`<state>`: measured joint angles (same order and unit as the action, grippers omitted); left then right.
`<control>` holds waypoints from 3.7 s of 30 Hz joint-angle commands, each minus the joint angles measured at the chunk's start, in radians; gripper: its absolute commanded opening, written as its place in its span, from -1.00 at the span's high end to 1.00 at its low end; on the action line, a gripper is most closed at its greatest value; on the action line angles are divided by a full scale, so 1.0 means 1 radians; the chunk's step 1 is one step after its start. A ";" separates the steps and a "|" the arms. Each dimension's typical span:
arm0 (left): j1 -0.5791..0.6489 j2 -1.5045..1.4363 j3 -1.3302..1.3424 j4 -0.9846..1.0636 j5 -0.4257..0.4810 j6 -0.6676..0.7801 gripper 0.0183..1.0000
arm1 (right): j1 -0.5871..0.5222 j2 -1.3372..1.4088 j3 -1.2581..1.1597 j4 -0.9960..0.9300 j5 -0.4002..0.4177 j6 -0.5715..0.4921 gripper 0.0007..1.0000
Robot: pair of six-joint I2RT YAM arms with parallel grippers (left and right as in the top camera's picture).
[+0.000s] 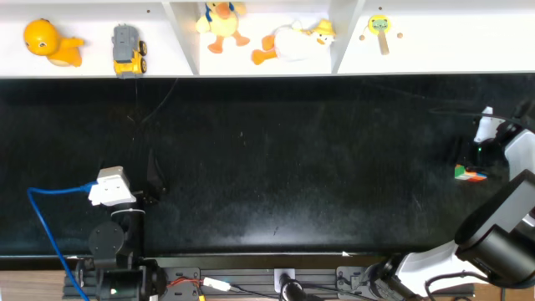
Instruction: Store Toys
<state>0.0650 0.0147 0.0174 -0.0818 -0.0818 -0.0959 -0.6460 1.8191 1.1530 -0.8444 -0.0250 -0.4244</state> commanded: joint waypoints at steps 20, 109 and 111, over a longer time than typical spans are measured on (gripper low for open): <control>-0.001 -0.012 -0.009 0.002 0.013 0.021 -1.00 | 0.025 0.032 -0.018 0.004 -0.081 0.074 0.13; -0.001 -0.012 -0.009 0.002 0.013 0.021 -1.00 | 0.169 -0.189 -0.018 0.919 -0.228 0.156 0.91; -0.001 -0.012 -0.009 0.002 0.013 0.021 -1.00 | 0.169 -0.167 -0.018 0.942 -0.287 0.140 0.91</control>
<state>0.0650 0.0147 0.0174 -0.0814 -0.0818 -0.0937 -0.4797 1.6215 1.1313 0.0753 -0.1963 -0.2504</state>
